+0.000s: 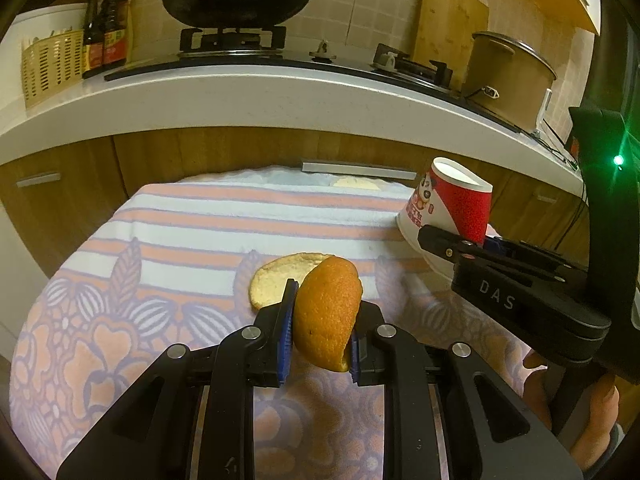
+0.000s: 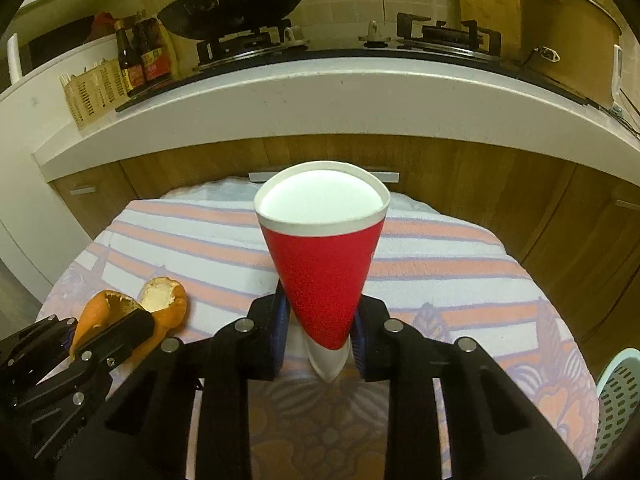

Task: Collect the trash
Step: 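Carry the bread roll and red paper cup over the blue basket and release both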

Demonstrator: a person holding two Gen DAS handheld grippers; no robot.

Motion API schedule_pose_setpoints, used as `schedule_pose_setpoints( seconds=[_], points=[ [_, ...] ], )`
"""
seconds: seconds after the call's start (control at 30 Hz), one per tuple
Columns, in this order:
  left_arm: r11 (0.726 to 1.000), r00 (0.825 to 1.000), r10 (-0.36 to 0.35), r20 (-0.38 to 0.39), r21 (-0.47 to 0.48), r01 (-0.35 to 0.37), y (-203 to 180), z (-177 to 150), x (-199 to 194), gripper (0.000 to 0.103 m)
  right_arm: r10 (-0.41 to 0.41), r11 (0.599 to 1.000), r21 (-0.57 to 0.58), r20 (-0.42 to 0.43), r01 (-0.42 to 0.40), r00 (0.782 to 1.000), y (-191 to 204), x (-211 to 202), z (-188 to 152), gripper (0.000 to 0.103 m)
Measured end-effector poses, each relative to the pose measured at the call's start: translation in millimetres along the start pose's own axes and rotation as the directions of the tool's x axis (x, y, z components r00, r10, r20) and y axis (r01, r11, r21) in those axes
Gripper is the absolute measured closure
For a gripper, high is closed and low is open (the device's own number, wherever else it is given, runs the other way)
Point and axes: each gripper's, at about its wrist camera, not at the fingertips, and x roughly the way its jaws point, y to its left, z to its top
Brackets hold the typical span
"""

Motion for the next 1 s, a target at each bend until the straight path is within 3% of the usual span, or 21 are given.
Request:
schedule_pose_setpoints(
  seconds=[0.33, 0.53, 1.0],
  points=[
    [0.999, 0.999, -0.048, 0.023, 0.008, 0.047, -8, 1, -8, 0.084, -0.01, 1.0, 0.006, 0.033, 0.01, 0.999, -7, -20, -5, 0.08],
    [0.997, 0.997, -0.075, -0.016, 0.017, 0.075, -25, -5, -8, 0.084, -0.034, 0.999, 0.037, 0.05, 0.032, 0.998, -30, -45, -12, 0.08],
    [0.975, 0.985, -0.175, 0.008, 0.138, 0.172, -125, -13, -45, 0.084, -0.15, 0.988, 0.069, 0.133, 0.141, 0.98, -89, -146, -42, 0.08]
  ],
)
